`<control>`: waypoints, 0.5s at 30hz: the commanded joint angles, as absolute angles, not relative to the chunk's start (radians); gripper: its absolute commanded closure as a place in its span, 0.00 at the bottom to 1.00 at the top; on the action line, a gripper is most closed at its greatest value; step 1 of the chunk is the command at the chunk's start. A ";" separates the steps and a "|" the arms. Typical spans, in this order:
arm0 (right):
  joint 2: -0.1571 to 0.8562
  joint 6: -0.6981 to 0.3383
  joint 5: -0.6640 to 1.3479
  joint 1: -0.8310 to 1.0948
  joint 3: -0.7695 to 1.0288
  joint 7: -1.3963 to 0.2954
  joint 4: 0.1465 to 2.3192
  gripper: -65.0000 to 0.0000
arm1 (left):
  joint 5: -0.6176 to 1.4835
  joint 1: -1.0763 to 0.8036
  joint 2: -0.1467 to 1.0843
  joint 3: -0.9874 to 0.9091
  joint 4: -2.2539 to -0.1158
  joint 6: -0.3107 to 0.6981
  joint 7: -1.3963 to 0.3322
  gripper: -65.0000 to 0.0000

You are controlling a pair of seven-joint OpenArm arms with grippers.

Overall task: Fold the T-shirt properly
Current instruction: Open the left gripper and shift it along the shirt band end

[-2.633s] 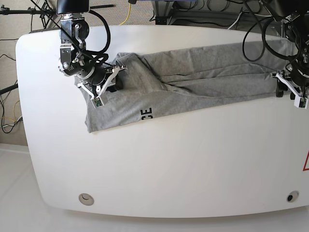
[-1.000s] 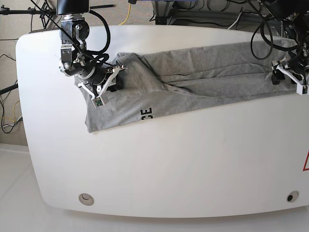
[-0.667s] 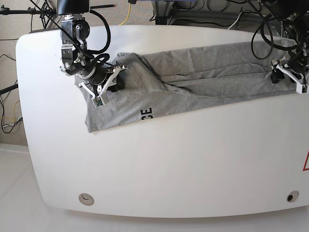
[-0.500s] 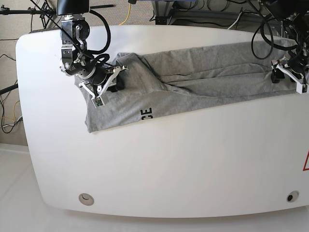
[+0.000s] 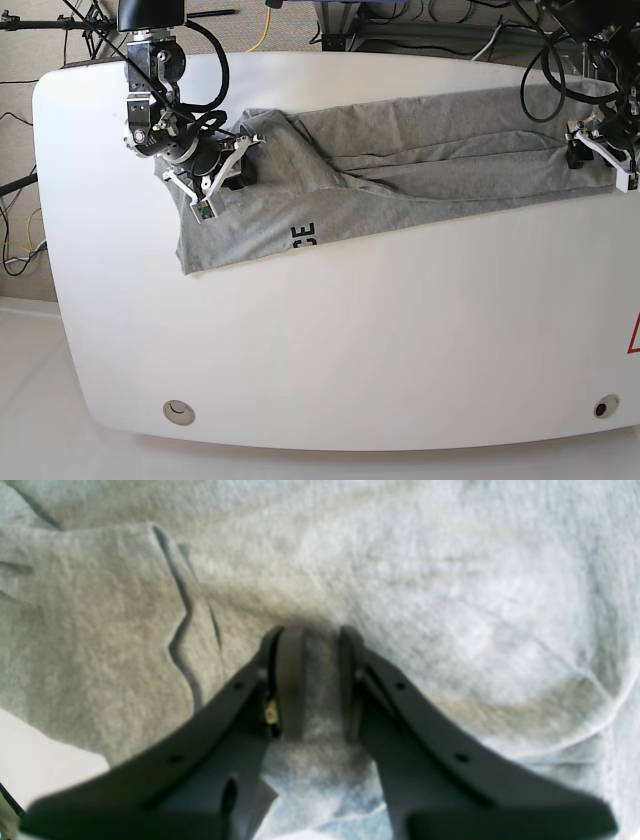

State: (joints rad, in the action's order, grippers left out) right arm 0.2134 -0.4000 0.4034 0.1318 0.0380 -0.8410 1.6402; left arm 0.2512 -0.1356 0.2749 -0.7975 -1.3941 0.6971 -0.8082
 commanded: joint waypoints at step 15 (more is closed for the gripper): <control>0.221 -0.399 0.399 0.128 0.032 -0.845 1.655 0.82 | 0.261 -0.066 0.322 -0.881 -1.309 0.698 -0.742 0.27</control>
State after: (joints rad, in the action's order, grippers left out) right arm 0.2131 -0.4000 0.3992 0.1364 0.0368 -0.8406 1.6421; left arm 0.2447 -0.0994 0.2783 -0.8562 -1.3418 0.6975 -0.7673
